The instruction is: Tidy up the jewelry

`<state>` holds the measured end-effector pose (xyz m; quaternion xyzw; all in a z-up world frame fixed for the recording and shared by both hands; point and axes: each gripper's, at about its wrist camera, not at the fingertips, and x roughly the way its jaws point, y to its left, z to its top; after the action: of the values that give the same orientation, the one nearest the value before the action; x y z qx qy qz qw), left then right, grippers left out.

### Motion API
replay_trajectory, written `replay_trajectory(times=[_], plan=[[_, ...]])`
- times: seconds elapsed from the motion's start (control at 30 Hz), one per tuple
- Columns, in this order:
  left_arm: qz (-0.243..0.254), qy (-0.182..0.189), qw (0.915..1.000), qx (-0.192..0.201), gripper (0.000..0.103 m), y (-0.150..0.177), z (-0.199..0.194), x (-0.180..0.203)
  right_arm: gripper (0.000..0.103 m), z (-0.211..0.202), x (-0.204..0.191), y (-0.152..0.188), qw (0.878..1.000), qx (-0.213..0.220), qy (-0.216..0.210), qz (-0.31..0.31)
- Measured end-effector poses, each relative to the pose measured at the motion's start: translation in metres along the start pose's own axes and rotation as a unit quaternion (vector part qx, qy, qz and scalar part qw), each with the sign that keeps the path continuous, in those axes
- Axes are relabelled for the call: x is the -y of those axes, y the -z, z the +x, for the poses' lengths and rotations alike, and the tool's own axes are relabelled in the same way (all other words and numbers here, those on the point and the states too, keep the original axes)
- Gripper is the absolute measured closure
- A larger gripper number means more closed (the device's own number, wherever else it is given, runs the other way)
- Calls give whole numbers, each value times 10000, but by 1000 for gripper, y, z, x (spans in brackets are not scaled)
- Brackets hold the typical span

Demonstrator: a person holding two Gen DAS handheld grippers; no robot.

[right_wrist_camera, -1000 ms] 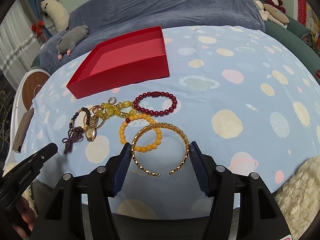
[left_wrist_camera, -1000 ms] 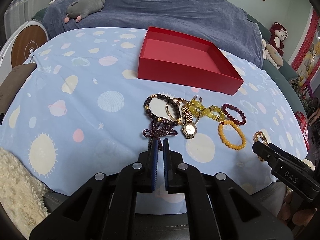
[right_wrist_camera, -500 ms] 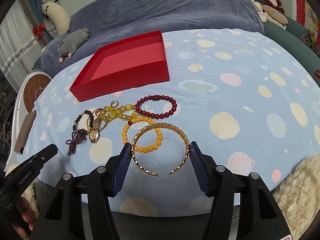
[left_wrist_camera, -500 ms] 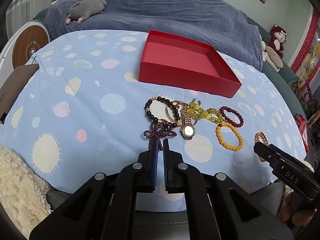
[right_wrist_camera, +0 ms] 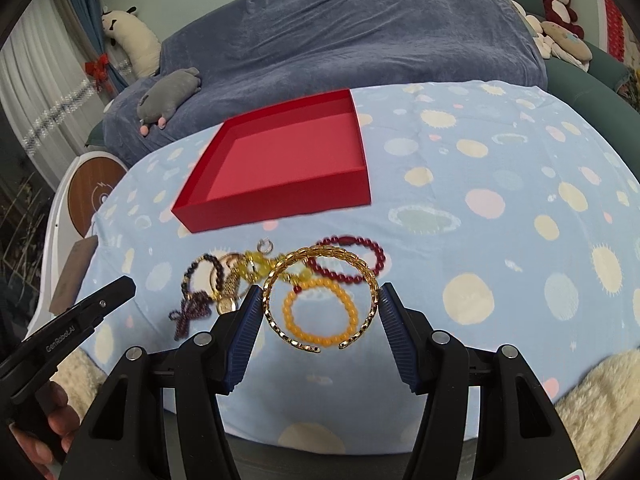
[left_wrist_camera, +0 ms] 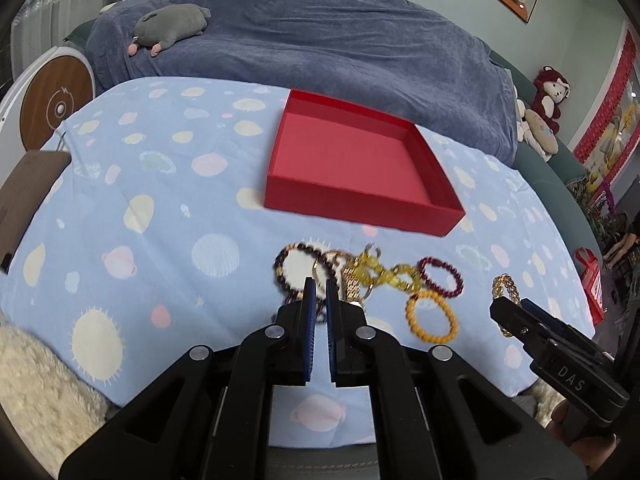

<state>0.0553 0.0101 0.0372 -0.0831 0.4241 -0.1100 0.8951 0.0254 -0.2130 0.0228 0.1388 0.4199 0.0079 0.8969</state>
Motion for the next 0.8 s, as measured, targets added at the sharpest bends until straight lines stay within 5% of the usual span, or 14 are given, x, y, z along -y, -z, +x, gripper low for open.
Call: replay_trajectory(times=[0.6, 0.8], plan=[[459, 247, 9975, 476, 98, -158, 56, 32, 46, 52, -10, -142, 9989, 371, -217, -186], [258, 171, 9992, 254, 97, -143, 60, 12, 46, 56, -12, -141, 9985, 345, -245, -338]])
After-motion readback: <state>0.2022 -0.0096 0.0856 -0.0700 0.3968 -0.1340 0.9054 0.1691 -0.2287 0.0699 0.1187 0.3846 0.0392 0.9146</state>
